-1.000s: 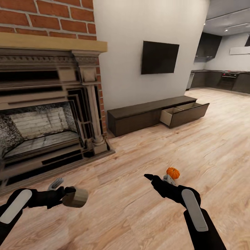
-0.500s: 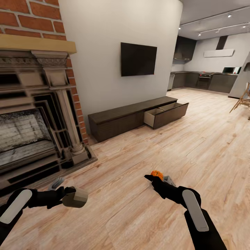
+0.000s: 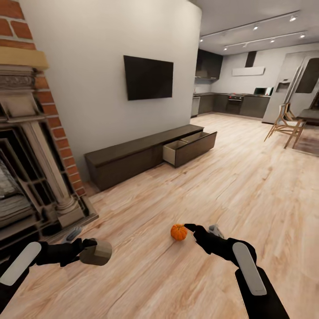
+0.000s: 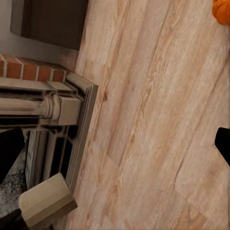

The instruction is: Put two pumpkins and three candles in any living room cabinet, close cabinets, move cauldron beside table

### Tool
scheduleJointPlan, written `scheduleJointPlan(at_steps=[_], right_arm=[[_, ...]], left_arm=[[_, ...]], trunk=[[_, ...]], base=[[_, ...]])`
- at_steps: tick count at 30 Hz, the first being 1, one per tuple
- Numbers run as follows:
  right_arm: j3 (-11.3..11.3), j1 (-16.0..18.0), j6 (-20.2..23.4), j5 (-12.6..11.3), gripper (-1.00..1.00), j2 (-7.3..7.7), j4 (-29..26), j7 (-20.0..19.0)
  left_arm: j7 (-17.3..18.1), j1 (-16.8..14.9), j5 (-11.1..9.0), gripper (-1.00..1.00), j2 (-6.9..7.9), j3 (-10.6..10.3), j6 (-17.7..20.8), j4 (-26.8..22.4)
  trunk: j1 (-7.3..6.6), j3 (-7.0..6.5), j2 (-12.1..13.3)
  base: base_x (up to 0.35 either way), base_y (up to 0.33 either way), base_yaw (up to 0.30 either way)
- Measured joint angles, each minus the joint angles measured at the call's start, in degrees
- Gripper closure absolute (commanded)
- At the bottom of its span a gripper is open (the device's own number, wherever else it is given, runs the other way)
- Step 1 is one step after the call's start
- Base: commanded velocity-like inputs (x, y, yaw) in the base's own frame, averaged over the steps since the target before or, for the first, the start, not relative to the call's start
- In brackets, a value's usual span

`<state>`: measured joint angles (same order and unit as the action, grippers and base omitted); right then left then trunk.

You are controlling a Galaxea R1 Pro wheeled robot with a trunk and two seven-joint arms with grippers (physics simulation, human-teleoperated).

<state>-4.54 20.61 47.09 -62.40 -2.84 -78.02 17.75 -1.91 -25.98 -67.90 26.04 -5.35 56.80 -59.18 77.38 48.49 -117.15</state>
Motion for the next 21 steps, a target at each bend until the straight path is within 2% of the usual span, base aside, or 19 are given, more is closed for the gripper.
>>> scheduleJointPlan(at_steps=[21], right_arm=[[0.00,0.00,0.00,-0.03,-1.00,0.00,0.68,0.00]], left_arm=[[-0.01,0.00,0.06,1.00,-0.31,-0.23,-0.02,0.05]], trunk=[[0.00,-1.01,0.00]], base=[[0.238,-0.208,-0.254]])
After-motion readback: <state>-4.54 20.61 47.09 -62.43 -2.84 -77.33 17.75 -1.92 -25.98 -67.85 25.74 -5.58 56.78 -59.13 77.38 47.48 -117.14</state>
